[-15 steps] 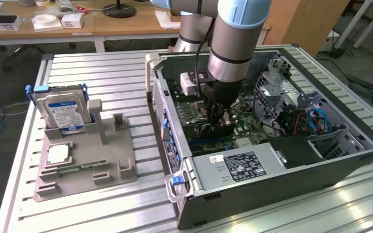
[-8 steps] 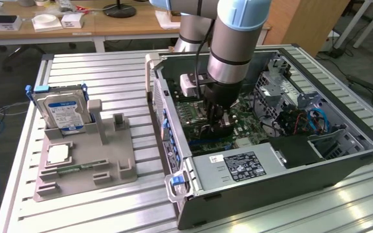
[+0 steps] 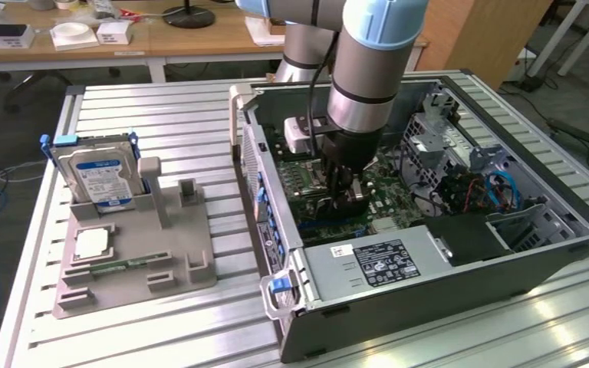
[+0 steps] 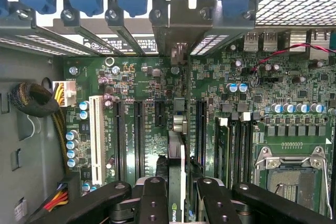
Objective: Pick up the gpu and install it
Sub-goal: 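Insert the gpu into the slot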
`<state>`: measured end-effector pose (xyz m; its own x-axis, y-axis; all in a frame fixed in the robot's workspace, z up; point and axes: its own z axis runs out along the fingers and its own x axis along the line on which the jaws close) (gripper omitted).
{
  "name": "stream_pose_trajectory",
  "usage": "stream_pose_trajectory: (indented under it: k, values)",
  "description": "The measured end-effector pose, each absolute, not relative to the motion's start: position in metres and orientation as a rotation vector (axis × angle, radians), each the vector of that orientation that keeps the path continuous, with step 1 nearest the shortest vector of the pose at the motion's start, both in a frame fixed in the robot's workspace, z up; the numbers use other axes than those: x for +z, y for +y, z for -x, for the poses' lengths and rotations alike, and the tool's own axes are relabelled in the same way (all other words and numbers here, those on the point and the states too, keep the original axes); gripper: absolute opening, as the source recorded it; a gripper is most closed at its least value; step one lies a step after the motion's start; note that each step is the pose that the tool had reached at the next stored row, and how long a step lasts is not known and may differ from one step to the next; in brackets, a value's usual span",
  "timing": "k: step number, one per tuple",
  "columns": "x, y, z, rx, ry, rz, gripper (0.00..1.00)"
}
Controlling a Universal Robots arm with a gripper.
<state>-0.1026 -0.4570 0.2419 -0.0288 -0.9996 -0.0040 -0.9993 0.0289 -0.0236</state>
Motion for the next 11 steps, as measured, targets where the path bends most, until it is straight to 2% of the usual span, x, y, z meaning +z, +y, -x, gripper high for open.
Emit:
stream_pose_trajectory:
  k: [11]
  values:
    - [0.2409, -0.457, 0.1037, -0.022, 2.239, 2.176, 0.26]
